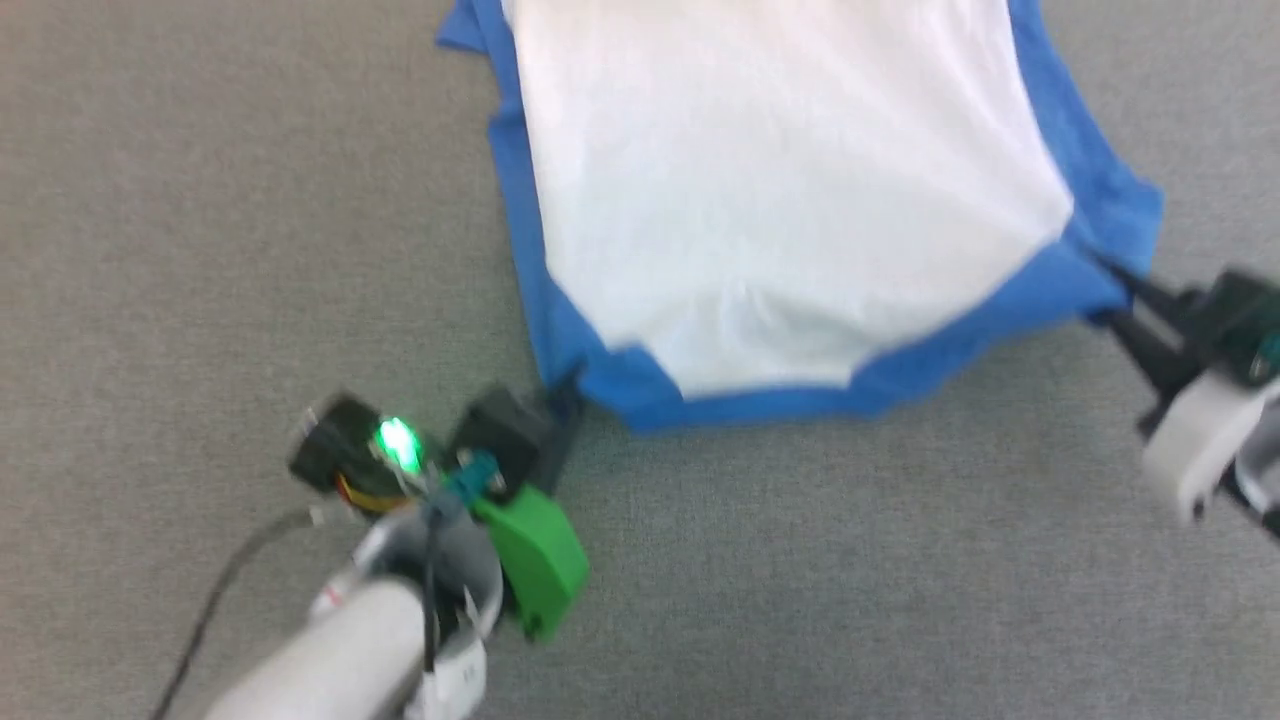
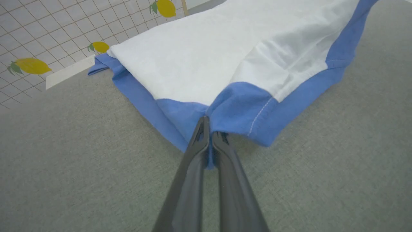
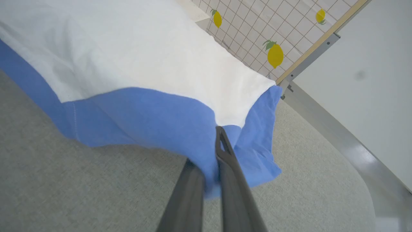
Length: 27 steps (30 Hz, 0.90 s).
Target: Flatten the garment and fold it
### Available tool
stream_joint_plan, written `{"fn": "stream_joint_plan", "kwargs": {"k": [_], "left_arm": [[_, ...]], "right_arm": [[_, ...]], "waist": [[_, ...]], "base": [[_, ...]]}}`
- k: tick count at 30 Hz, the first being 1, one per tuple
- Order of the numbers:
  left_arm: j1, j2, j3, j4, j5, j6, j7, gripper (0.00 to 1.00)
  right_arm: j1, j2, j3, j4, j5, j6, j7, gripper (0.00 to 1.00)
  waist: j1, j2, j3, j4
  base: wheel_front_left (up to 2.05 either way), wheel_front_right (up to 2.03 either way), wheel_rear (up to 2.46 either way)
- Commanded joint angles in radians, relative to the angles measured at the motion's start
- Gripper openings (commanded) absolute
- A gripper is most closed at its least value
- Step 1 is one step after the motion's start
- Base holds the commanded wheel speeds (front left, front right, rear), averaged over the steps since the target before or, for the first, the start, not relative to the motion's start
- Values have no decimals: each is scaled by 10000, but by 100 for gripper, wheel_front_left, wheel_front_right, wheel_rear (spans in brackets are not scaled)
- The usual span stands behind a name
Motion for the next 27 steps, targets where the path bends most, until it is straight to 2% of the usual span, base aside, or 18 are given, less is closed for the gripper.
{"fn": "stream_joint_plan", "kwargs": {"k": [1, 2, 13, 20, 27], "left_arm": [[344, 101, -111, -41, -185, -4, 105, 0], [791, 188, -318, -18, -447, -96, 281, 0], [2538, 661, -1089, 271, -1651, -395, 1285, 0], [3268, 671, -1238, 347, -2048, -204, 1322, 0], [3624, 452, -1326, 812, -2333, -158, 1188, 0]], "right_arm": [[473, 109, -189, -107, -95, -21, 53, 0], [1282, 190, -486, -232, -167, -21, 154, 0], [4543, 663, -1370, -950, -359, -21, 1047, 0], [5872, 957, -1723, -1371, -456, -21, 1545, 0], [6629, 1256, -1835, -1435, -570, -21, 1747, 0]], "waist": [[1, -1, -649, 68], [1, -1, -910, 103], [1, -1, -2048, 169], [1, -1, -2323, 178], [1, -1, -2529, 141]], "base": [[0, 0, 0], [0, 0, 0], [0, 0, 0], [0, 0, 0], [0, 0, 0]]}}
